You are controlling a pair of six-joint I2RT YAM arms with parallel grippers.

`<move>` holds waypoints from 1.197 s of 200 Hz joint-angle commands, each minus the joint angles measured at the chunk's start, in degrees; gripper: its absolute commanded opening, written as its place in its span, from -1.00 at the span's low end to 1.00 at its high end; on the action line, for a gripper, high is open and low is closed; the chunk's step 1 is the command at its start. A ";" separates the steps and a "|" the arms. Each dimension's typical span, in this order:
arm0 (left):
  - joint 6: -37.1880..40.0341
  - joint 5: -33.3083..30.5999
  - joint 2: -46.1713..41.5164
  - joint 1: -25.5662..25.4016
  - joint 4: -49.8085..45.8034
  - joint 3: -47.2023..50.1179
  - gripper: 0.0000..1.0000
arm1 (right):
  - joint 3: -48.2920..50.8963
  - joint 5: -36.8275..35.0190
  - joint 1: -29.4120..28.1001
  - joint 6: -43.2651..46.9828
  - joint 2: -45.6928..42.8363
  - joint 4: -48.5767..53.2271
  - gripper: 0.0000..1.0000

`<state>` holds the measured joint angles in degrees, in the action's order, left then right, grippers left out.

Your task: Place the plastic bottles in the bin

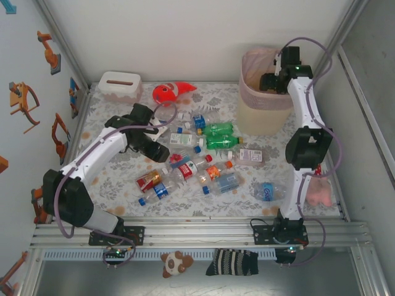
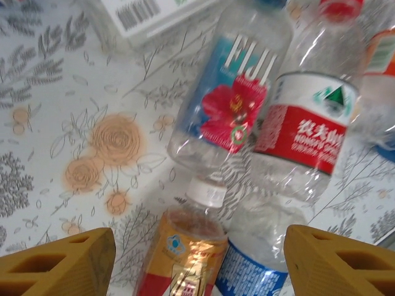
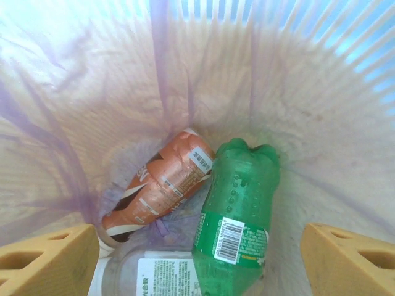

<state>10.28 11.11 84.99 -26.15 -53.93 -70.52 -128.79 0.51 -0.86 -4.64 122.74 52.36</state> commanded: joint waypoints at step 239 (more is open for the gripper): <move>9.74 -14.28 10.54 -4.07 -3.20 11.21 0.60 | 8.03 3.53 0.35 -0.63 -23.15 -0.07 0.68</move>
<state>18.90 -2.20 94.54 -30.70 -56.77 -59.64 -121.45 3.60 -0.86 -4.69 102.61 53.06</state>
